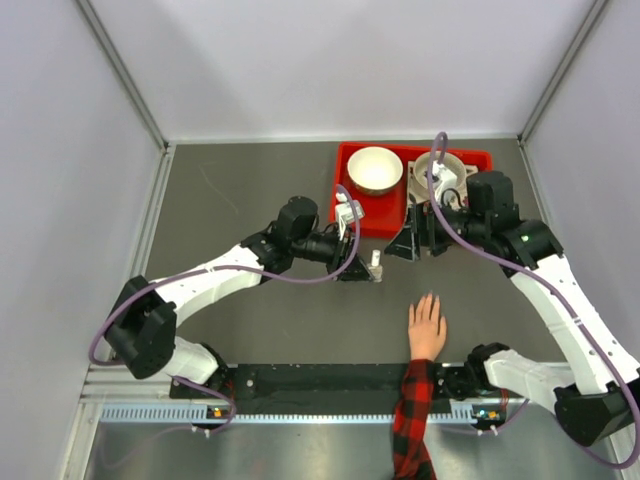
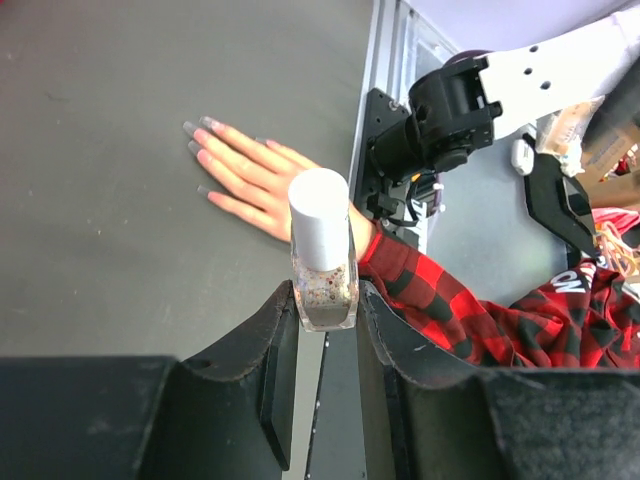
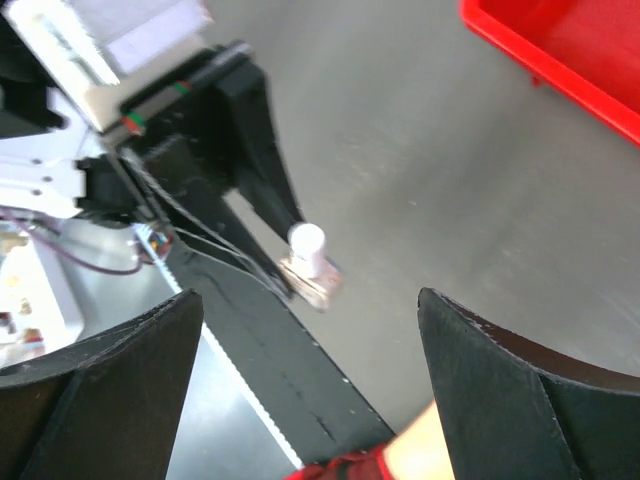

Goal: Paint the nails

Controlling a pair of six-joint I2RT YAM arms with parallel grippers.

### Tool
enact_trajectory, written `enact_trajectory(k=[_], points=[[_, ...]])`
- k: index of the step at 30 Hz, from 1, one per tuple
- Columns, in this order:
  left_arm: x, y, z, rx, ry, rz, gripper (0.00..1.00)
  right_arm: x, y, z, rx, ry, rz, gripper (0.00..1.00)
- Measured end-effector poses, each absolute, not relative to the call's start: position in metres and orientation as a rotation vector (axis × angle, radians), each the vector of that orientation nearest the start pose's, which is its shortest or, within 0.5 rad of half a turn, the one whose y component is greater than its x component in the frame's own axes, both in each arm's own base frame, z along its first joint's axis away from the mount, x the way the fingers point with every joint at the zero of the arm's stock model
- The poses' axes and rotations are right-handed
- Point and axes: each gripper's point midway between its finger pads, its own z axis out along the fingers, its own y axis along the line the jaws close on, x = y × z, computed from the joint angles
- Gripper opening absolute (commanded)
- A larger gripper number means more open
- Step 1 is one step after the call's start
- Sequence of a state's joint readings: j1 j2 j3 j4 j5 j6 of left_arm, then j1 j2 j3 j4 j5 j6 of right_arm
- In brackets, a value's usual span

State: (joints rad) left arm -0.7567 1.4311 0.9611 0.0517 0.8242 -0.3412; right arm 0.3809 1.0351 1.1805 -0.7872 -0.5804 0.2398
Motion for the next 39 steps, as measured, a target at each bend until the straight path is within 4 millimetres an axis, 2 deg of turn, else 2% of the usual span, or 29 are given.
enact_trajectory(k=[2, 7, 14, 19, 22, 25, 28, 29, 30, 31, 32, 33, 36, 39], points=[[0.181, -0.362, 0.210, 1.020, 1.909, -1.500, 0.00, 0.207, 0.203, 0.278, -0.502, 2.194, 1.015, 0.85], [0.172, -0.361, 0.217, 1.060, 1.871, -1.572, 0.00, 0.206, 0.209, 0.282, -0.526, 2.163, 1.057, 0.73], [0.165, -0.361, 0.223, 1.095, 1.838, -1.626, 0.00, 0.199, 0.217, 0.265, -0.572, 2.183, 1.132, 0.58], [0.163, -0.360, 0.224, 1.103, 1.834, -1.637, 0.00, 0.195, 0.228, 0.259, -0.623, 2.191, 1.185, 0.54], [0.163, -0.360, 0.224, 1.105, 1.834, -1.639, 0.00, 0.194, 0.232, 0.255, -0.641, 2.192, 1.212, 0.48], [0.163, -0.361, 0.223, 1.105, 1.837, -1.640, 0.00, 0.192, 0.236, 0.250, -0.658, 2.199, 1.235, 0.37], [0.163, -0.361, 0.221, 1.104, 1.842, -1.641, 0.00, 0.191, 0.240, 0.248, -0.686, 2.198, 1.252, 0.18], [0.164, -0.361, 0.221, 1.104, 1.844, -1.640, 0.00, 0.191, 0.241, 0.247, -0.691, 2.198, 1.256, 0.02], [0.164, -0.361, 0.220, 1.103, 1.847, -1.641, 0.00, 0.191, 0.242, 0.247, -0.694, 2.197, 1.259, 0.00], [0.164, -0.361, 0.219, 1.103, 1.850, -1.642, 0.02, 0.192, 0.242, 0.247, -0.699, 2.194, 1.254, 0.00], [0.165, -0.361, 0.219, 1.101, 1.852, -1.644, 0.09, 0.192, 0.242, 0.246, -0.703, 2.191, 1.252, 0.00], [0.166, -0.360, 0.219, 1.095, 1.856, -1.643, 0.28, 0.193, 0.242, 0.246, -0.701, 2.190, 1.251, 0.00], [0.173, -0.358, 0.222, 1.056, 1.862, -1.646, 0.46, 0.198, 0.243, 0.248, -0.679, 2.176, 1.240, 0.00], [0.187, -0.352, 0.225, 0.955, 1.841, -1.614, 0.49, 0.204, 0.243, 0.252, -0.616, 2.161, 1.223, 0.00]])
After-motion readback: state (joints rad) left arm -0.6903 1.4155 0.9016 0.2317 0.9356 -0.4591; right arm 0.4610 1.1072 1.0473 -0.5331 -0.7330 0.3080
